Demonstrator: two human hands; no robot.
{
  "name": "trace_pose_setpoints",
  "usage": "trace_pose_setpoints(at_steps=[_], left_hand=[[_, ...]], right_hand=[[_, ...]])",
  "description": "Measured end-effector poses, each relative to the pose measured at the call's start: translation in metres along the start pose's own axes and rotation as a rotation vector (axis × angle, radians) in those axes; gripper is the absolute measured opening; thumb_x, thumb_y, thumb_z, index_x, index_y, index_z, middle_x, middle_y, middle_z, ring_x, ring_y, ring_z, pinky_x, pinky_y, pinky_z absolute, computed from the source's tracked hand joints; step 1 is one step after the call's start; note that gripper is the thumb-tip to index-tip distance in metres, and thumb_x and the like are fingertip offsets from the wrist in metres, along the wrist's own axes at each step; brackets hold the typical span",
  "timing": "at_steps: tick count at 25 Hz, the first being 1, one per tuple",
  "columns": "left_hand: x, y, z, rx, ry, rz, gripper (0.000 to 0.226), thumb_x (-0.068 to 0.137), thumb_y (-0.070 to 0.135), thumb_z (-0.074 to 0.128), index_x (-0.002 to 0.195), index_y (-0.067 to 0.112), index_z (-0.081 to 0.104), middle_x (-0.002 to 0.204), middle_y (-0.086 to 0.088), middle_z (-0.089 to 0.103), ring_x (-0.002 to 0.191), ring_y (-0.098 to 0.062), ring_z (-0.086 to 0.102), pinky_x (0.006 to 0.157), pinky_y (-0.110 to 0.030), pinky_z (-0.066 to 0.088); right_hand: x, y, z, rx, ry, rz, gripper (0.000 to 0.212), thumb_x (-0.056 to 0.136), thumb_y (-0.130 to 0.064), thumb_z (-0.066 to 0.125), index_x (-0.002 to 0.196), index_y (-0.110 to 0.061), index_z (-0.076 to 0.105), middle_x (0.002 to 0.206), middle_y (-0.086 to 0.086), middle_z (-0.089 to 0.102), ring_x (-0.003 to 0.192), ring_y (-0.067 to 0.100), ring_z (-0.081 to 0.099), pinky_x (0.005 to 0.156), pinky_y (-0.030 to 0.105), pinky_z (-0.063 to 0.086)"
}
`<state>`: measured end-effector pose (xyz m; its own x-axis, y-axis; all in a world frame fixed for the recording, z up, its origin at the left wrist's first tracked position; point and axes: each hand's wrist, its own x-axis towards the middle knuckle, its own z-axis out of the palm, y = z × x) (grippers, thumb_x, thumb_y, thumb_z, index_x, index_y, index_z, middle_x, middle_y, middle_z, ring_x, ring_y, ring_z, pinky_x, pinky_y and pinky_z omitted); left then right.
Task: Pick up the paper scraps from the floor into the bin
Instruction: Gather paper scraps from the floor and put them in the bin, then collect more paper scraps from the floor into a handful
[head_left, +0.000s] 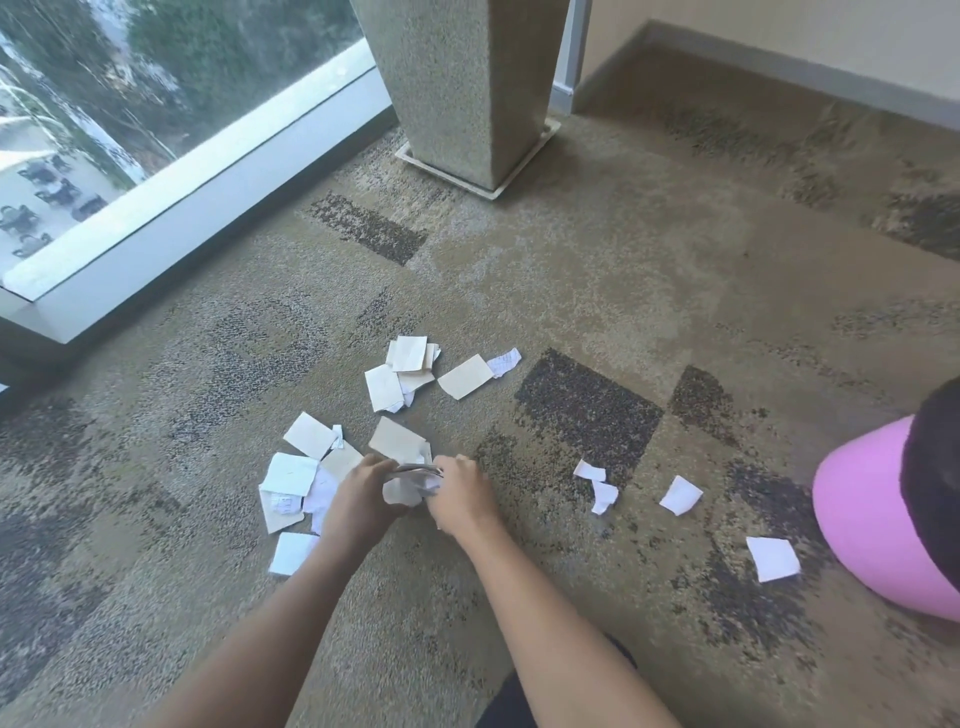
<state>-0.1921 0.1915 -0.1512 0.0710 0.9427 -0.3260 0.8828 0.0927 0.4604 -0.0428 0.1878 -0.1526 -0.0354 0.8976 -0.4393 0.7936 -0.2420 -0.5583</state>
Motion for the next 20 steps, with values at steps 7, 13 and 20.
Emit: trace_pose_setpoints(at_steps=[7,13,20], left_hand=[[-0.008,0.016,0.010,0.025,0.016,-0.143,0.045,0.070,0.032,0.084,0.104,0.016,0.059,0.100,-0.001,0.056,0.089,-0.024,0.057,0.073,-0.034,0.046],[-0.024,0.028,0.018,-0.114,0.054,-0.380,0.015,0.084,0.007,0.052,0.091,0.011,0.065,0.095,-0.016,0.070,0.082,-0.031,0.062,0.072,-0.036,0.053],[-0.040,0.114,0.000,-0.424,0.064,-0.285,0.012,0.079,0.016,0.074,0.090,0.019,0.071,0.081,-0.006,0.069,0.061,-0.025,0.063,0.055,-0.039,0.056]], right_hand=[[-0.040,0.040,-0.060,0.390,-0.028,0.103,0.016,0.080,-0.017,0.059,0.093,-0.027,0.061,0.081,-0.011,0.059,0.069,0.013,0.056,0.050,0.018,0.038],[-0.104,0.076,-0.117,0.640,0.119,0.149,0.013,0.081,-0.033,0.068,0.081,-0.030,0.055,0.081,-0.023,0.061,0.076,0.003,0.058,0.057,0.015,0.041],[-0.180,0.111,-0.187,0.735,0.329,0.064,0.008,0.082,-0.034,0.069,0.086,-0.040,0.069,0.068,-0.023,0.064,0.061,-0.004,0.060,0.059,0.016,0.049]])
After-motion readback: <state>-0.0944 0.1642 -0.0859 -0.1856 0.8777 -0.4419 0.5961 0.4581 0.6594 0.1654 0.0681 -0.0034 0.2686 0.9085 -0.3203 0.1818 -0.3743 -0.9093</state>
